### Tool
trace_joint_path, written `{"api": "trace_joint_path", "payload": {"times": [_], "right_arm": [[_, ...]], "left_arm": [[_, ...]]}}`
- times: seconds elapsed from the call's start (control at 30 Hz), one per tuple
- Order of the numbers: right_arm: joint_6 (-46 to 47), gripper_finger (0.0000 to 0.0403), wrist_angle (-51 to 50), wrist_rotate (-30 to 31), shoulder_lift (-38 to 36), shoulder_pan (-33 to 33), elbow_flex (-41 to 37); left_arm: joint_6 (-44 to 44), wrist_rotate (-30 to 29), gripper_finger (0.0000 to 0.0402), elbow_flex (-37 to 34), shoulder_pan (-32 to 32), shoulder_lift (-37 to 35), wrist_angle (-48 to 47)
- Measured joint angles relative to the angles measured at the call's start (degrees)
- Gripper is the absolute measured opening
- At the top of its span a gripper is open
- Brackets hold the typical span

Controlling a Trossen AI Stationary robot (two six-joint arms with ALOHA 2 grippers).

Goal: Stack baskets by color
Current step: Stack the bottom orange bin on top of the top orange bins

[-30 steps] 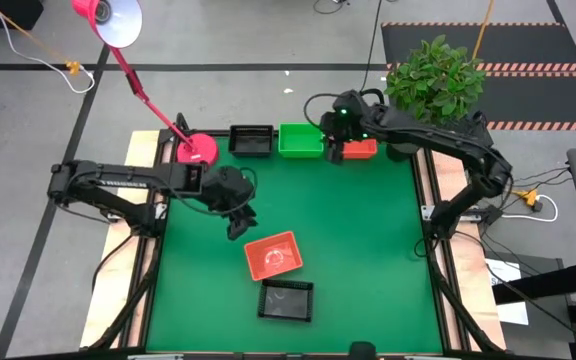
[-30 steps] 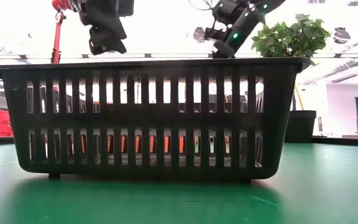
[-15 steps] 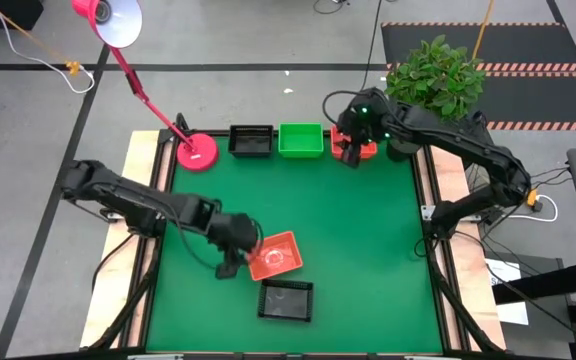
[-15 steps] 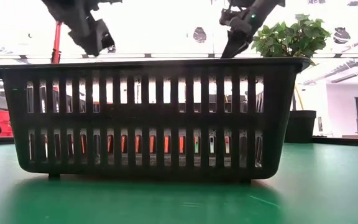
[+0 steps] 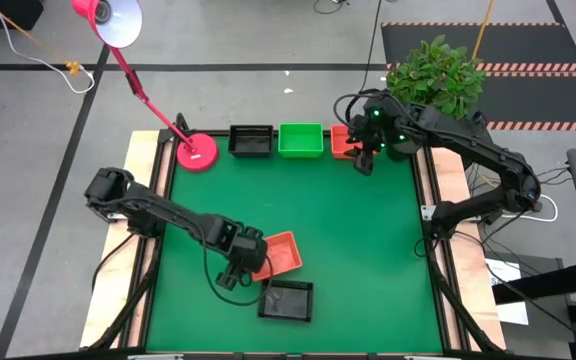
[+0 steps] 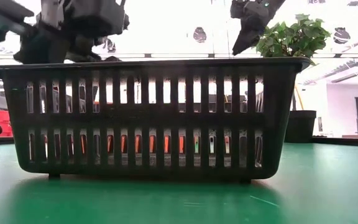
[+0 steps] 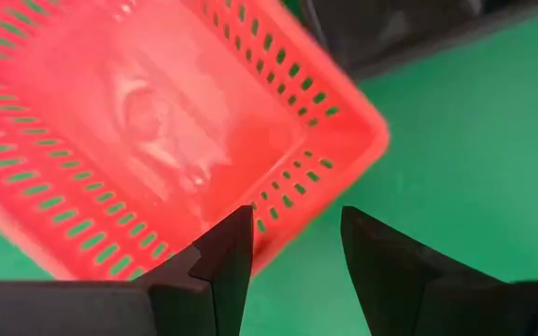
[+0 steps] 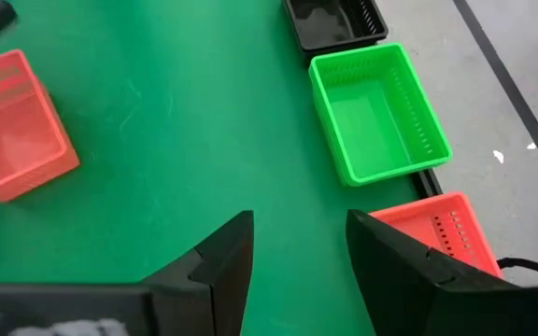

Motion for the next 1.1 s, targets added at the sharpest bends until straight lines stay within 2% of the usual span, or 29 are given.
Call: {"api": "trace_joint_path", "payload": {"times": [0.17,0.3,0.47,0.7,0.9,1.1], "right_arm": [[0.84,0.0169,-0.60,0.04,-1.40,0.01,0.00],[2.63,0.0169,-0.67,0.02,-2.04,0.01,0.00],[3.07,0.0169,-0.73,-0.27,-2.04,0.01,0.00],[-1.27,0.0169,0.85,-11.63,-2.04,0.31,0.00],[-2.57,0.0169,5.45,-13.58,-2.00,2.85,0.00],[-3.37,0.0169,12.62,-13.66,0.15,5.05,0.00]], "left_arm": [[7.52,0.14,0.0148,0.00,1.40,1.21,-1.51],[12.48,0.26,0.0092,0.00,3.43,1.16,-1.18],[14.54,0.26,0.0015,0.00,6.93,1.02,-1.43],[25.37,0.03,0.0031,2.36,12.95,-1.27,-4.80],[36.10,-1.03,0.0009,9.11,20.48,-2.28,-10.48],[46.82,-1.46,0.0021,15.89,27.51,-2.36,-11.72]]}}
